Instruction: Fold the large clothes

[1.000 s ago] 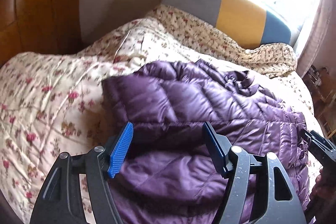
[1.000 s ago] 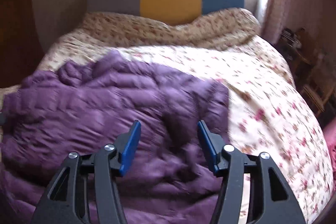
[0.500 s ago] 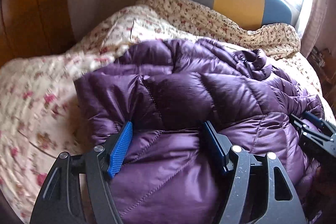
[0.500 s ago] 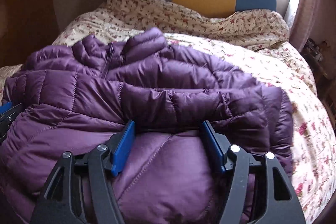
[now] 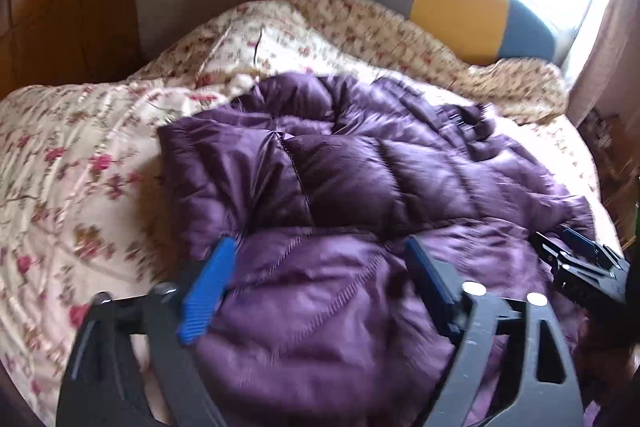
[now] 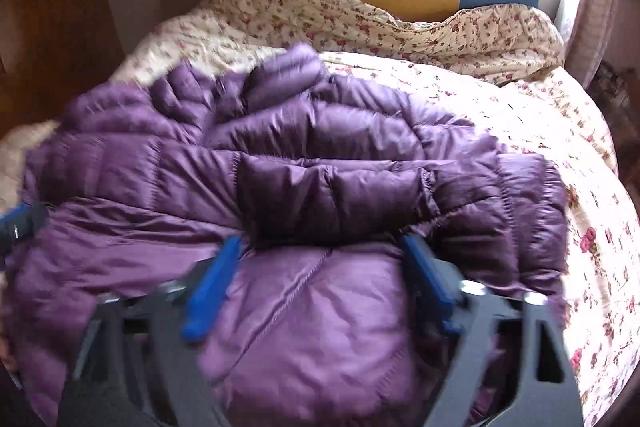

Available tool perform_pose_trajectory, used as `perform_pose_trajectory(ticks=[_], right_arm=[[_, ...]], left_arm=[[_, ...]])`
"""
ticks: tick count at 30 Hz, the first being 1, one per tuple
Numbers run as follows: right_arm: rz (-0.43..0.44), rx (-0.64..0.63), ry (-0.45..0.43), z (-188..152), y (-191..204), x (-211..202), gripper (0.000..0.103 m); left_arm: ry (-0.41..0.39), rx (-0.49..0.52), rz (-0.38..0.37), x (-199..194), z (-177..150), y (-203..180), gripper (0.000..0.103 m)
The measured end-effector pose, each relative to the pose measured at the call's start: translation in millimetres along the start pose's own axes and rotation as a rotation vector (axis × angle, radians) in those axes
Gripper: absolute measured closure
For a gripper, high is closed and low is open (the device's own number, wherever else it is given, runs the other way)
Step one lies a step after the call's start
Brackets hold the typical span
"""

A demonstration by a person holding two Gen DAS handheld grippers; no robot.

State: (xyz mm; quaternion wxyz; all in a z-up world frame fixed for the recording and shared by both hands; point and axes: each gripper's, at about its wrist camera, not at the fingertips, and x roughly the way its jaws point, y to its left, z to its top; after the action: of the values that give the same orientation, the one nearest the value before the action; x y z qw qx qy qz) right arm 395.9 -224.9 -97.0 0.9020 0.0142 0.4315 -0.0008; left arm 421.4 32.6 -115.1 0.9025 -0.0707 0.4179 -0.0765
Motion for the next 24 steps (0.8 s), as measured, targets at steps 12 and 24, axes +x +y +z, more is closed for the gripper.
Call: perform_pose_trajectory(ticks=[12, 24], right_arm=[[0.064, -0.069, 0.173, -115.1, -46.1, -95.1, 0.012], [0.164, -0.009, 0.297, -237.2, -83.5, -168.5, 0.025]], left_arm=[[0.01, 0.073, -0.024, -113.7, -105.1, 32.9, 0.011], [0.093, -0.079, -0.064, -176.2, -220.9, 75.9, 0.031]])
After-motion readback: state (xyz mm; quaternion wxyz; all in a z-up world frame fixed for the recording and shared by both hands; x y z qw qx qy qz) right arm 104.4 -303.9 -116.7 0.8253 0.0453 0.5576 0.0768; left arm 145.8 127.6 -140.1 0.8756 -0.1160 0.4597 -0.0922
